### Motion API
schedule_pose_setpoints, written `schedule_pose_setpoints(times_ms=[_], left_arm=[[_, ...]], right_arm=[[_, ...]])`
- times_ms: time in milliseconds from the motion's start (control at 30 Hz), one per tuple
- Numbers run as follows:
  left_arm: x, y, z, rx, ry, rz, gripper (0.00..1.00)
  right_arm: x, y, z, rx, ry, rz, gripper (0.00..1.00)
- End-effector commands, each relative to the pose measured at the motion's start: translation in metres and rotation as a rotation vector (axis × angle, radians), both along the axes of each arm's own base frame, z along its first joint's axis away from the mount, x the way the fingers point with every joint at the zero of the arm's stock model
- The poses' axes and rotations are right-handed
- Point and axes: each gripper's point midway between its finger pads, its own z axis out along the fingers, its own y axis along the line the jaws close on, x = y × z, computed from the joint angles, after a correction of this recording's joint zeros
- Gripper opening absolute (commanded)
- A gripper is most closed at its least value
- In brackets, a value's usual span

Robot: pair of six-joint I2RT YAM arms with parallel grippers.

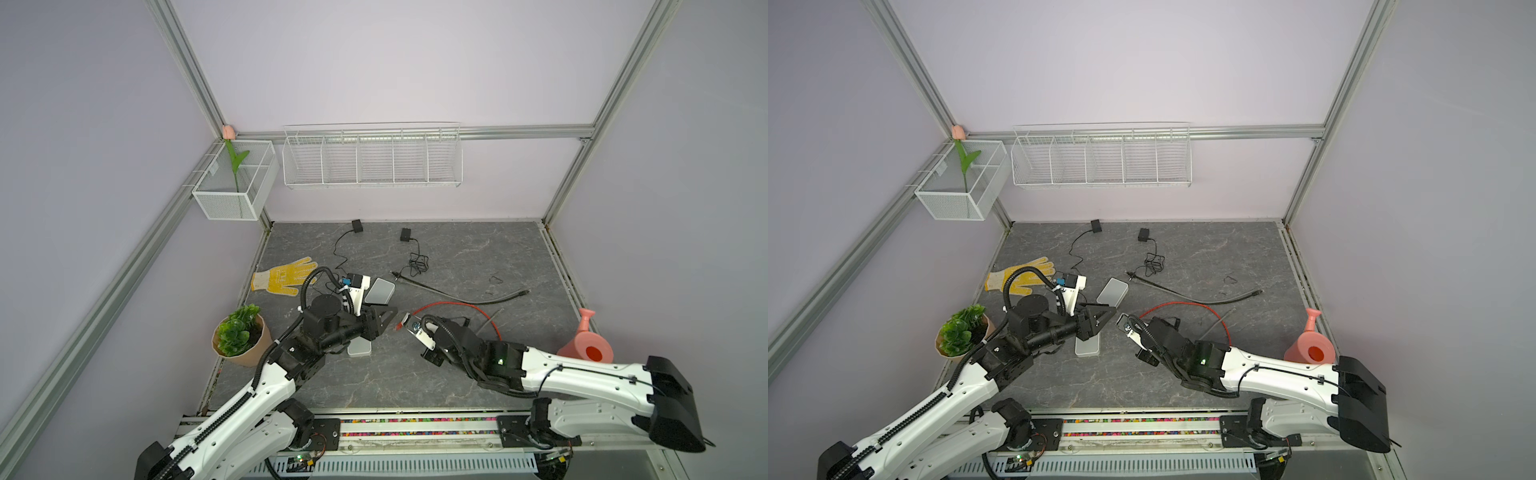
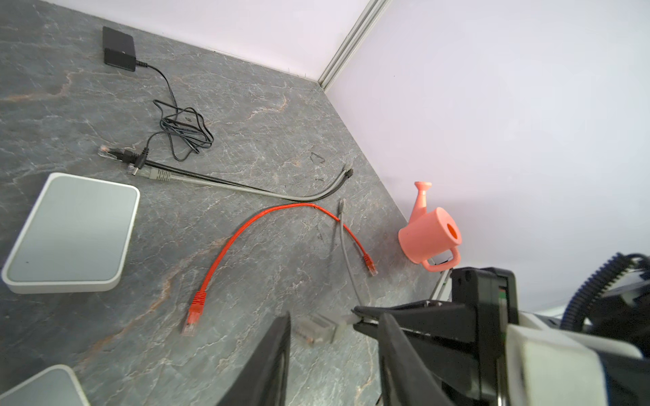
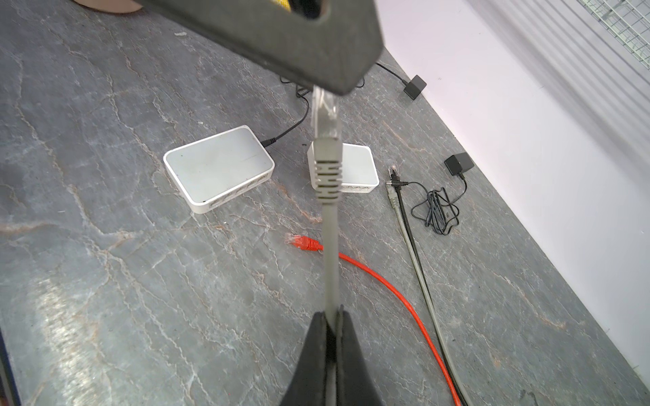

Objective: Insert the plug into the switch port

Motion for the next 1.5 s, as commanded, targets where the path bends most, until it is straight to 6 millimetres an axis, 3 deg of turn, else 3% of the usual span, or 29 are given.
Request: schedule_pose_setpoints(times_ms=[0, 100, 167, 400, 767, 967, 1033, 1267, 1400, 1467], left_arm=[[-0.002, -0.002, 0.017, -0.035, -0.045, -0.021, 0.35], [-0.004, 0.000, 0.018, -0.032, -0.054, -0.021, 0.37], [-0.005, 0.002, 0.017, -0.025, -0.062, -0.019, 0.48], [-0.017, 0.014, 0.027, -0.031, -0.125, -0.012, 0.65], [-0.025, 0.010, 0.020, -0.065, -0.109, -0.054, 0.67], [-0.025, 0.009, 0.022, -0.079, -0.114, -0.058, 0.57], [-0.025, 0.007, 0.020, -0.081, -0.107, -0.063, 0.49], [-0.025, 0.005, 0.017, -0.078, -0.106, -0.079, 0.25], [-0.025, 0.005, 0.014, -0.073, -0.101, -0.077, 0.00], [-0.025, 0.006, 0.013, -0.071, -0.098, -0.071, 0.00]], right_arm=[[-0.009, 0.004, 0.007, 0.032, 0.028, 0.047, 0.07], [-0.014, 0.006, 0.007, 0.056, 0.115, 0.088, 0.07], [-0.020, 0.008, 0.006, 0.077, 0.198, 0.133, 0.07], [-0.025, 0.006, 0.014, 0.167, 0.344, 0.199, 0.07], [-0.031, 0.014, 0.023, 0.251, 0.485, 0.312, 0.07], [-0.033, 0.017, 0.025, 0.275, 0.514, 0.342, 0.07], [-0.032, 0.022, 0.035, 0.291, 0.513, 0.363, 0.06], [-0.031, 0.024, 0.036, 0.311, 0.549, 0.381, 0.07], [-0.027, 0.022, 0.040, 0.333, 0.558, 0.373, 0.06], [-0.025, 0.022, 0.041, 0.337, 0.560, 0.370, 0.06]])
